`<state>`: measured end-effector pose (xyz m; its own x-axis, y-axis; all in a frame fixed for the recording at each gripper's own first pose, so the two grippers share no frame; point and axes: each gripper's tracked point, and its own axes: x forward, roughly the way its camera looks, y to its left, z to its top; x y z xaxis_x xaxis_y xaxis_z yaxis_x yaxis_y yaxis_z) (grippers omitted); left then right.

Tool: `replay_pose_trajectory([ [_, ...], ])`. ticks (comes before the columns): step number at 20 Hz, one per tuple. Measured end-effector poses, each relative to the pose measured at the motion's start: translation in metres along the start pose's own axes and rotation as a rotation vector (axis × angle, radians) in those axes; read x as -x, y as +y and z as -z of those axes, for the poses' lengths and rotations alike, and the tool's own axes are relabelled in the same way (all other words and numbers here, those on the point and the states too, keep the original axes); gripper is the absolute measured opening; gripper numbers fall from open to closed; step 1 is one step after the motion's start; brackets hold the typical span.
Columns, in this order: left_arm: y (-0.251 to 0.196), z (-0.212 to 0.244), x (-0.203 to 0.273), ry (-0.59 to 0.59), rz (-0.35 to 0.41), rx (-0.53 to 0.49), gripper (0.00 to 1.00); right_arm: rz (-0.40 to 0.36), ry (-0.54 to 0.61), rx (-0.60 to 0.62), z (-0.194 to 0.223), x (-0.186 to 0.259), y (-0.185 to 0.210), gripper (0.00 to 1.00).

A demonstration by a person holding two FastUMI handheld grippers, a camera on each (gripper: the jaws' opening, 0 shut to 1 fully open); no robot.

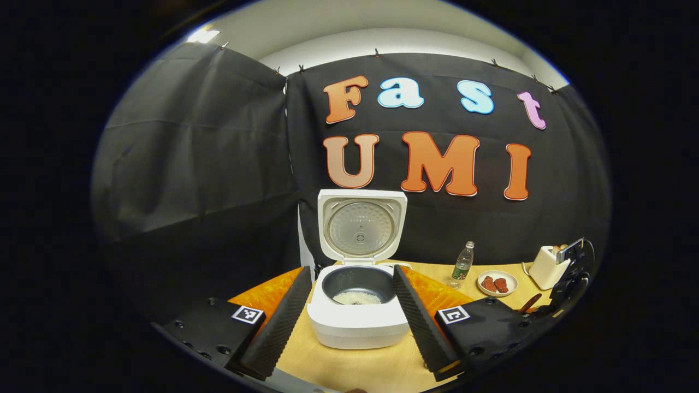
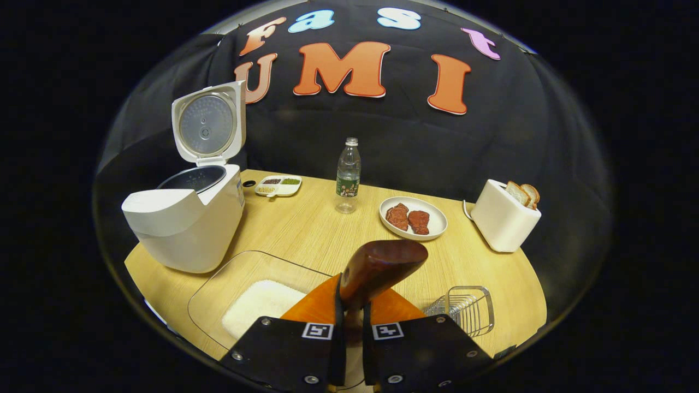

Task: Close the left gripper, press the button to open the rice cooker; take a wooden spoon from the chopstick holder with the right hand, scoop a spoonful of rice and pour it into the rice cooker, then put the wooden spoon back into the chopstick holder.

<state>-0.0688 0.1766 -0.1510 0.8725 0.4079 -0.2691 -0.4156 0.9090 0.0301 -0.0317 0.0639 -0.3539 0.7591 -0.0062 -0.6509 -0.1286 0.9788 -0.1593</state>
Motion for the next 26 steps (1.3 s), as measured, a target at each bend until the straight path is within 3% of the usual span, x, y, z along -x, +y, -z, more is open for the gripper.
replay_pose_trajectory([
  [7, 0.001, 0.006, -0.004, 0.025, 0.018, -0.033, 1.0, 0.002, -0.013, -0.013, 0.009, 0.0, 0.035, 0.12],
  [13, 0.02, 0.017, -0.003, 0.055, -0.009, -0.03, 1.0, 0.016, 0.033, -0.179, 0.016, -0.003, 0.05, 0.12],
  [20, 0.034, 0.028, -0.009, 0.084, -0.022, -0.027, 1.0, -0.027, 0.113, -0.373, 0.014, -0.012, 0.071, 0.12],
  [26, 0.035, 0.028, -0.015, 0.089, -0.011, -0.028, 1.0, -0.065, 0.193, -0.635, 0.018, -0.022, 0.055, 0.12],
])
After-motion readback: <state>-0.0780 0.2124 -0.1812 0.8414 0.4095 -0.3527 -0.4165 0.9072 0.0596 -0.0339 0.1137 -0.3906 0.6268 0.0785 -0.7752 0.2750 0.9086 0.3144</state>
